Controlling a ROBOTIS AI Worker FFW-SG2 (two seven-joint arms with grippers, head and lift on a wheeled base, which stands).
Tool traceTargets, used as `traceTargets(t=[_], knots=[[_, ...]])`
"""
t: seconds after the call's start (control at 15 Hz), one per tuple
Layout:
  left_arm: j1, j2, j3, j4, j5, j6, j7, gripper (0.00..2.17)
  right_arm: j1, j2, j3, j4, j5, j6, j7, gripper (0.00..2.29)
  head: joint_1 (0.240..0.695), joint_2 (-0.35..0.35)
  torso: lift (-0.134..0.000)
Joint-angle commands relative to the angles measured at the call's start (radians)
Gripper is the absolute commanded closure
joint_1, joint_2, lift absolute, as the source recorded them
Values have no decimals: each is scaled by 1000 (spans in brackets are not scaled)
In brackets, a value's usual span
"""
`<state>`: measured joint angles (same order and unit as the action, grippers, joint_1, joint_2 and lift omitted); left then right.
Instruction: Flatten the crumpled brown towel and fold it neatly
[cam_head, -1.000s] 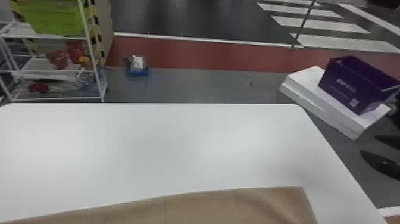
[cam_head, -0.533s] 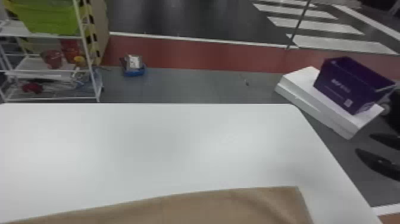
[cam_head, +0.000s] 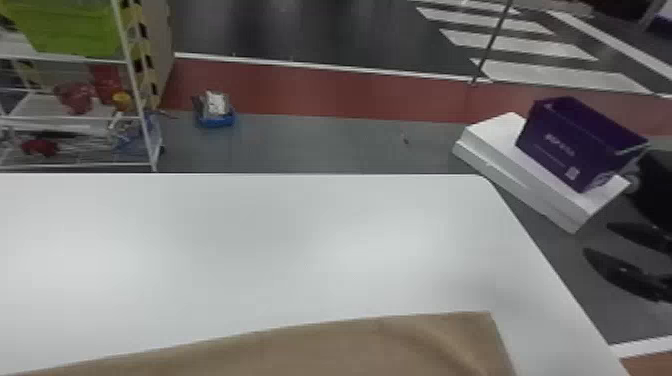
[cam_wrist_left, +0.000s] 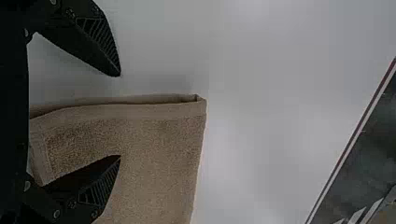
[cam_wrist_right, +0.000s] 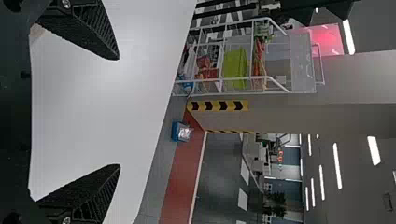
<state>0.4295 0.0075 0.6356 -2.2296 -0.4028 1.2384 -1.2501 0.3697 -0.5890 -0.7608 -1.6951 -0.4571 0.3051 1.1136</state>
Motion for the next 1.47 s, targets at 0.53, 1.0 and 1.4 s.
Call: traceTargets(t=[0.53, 1.0, 1.4], knots=[[-9, 29, -42, 7, -91, 13, -43, 1433, 0, 0, 6, 17, 3, -36, -2, 49, 695, -233, -124], [-152, 91, 55, 67, -114, 40, -51, 1433, 5, 0, 5, 18, 9, -54, -2, 49, 695, -166, -124], [-117, 60, 79, -122, -68, 206, -92, 1430, 15, 3, 9, 26, 17, -76, -2, 49, 695, -112, -124]])
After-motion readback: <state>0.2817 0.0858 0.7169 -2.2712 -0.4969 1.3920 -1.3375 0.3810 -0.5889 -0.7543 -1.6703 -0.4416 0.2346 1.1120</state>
